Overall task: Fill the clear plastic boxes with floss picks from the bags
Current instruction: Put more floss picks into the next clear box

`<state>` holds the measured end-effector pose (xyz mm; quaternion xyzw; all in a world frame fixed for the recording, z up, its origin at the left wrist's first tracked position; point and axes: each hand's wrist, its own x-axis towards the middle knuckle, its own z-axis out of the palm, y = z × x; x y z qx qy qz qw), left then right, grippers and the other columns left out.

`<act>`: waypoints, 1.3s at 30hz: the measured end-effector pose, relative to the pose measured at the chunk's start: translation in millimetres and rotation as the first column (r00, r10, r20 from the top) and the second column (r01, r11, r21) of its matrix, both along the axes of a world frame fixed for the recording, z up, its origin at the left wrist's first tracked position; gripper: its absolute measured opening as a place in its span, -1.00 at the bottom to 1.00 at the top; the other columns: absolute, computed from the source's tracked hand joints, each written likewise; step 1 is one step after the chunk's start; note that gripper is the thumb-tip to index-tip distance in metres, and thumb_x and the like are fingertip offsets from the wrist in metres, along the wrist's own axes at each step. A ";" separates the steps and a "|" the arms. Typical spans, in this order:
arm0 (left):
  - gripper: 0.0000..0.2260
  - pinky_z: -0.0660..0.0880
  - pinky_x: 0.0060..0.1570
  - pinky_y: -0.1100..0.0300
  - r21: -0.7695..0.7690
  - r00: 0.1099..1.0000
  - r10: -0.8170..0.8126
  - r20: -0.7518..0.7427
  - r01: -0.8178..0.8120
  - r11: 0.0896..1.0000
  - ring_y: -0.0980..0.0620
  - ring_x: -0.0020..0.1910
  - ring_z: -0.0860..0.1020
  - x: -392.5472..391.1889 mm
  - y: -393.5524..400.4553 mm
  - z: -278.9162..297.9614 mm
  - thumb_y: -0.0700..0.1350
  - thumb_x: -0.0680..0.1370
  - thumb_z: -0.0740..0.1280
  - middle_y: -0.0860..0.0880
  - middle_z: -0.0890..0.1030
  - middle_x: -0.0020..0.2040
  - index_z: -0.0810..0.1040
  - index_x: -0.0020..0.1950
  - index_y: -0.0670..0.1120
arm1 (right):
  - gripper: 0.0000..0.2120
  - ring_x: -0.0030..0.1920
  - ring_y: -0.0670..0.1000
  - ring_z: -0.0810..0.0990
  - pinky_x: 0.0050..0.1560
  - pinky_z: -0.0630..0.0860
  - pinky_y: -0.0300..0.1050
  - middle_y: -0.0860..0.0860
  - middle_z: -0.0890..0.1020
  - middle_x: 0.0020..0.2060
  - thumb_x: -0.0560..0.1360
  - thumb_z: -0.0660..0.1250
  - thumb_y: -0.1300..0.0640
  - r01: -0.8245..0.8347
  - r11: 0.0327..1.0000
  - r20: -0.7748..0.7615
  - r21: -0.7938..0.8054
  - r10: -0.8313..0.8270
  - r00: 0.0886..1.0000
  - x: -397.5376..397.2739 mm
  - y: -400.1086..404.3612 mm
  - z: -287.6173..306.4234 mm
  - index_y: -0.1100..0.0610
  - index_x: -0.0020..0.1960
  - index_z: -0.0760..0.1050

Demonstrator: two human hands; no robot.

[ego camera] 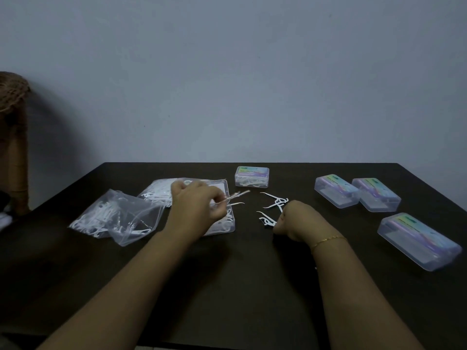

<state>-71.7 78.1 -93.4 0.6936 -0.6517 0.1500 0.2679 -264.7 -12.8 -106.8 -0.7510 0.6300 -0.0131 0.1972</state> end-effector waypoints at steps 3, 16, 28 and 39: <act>-0.97 0.06 0.11 0.12 -0.002 0.976 0.109 -0.186 -0.112 0.994 0.14 0.05 0.45 11.5 8.7 -18.7 0.03 0.50 0.36 0.20 0.52 -0.10 0.55 -0.14 0.14 | -0.73 -0.03 0.06 0.55 0.07 0.54 -0.05 0.06 0.54 -0.14 0.41 0.41 0.01 -0.019 1.000 0.001 0.021 0.019 1.000 2.4 1.5 0.5 0.15 0.02 0.54; -0.83 0.15 0.23 0.04 0.054 0.955 0.167 -0.245 -0.159 0.986 0.11 0.16 0.46 24.2 10.8 -34.5 0.05 0.58 0.26 0.15 0.60 0.11 0.61 0.10 0.12 | -0.82 -0.03 0.07 0.59 0.06 0.56 0.02 0.09 0.62 -0.08 0.45 0.37 0.01 -0.060 0.998 0.120 -0.013 0.061 0.991 7.2 8.5 6.6 0.12 -0.07 0.59; -0.83 0.43 0.18 0.14 0.027 0.885 0.112 -0.453 -0.111 0.993 0.17 0.06 0.46 28.6 8.2 -39.6 -0.12 0.56 0.31 0.07 0.55 0.11 0.62 0.11 0.00 | -0.87 -0.07 -0.03 0.56 0.10 0.52 0.01 -0.04 0.63 -0.11 0.52 0.29 0.12 -0.169 0.908 0.294 -0.383 0.293 0.910 34.2 28.8 1.6 0.03 0.01 0.59; -0.78 0.40 0.11 0.26 -0.033 0.834 0.071 -0.547 -0.107 0.994 0.17 0.05 0.47 27.4 5.3 -39.4 -0.24 0.57 0.23 0.11 0.54 0.04 0.61 0.13 -0.07 | -0.75 0.07 0.06 0.54 0.02 0.43 0.07 -0.03 0.62 0.08 0.47 0.30 0.12 -0.223 0.648 0.202 -0.728 0.514 0.834 63.9 38.1 -16.9 0.04 0.11 0.62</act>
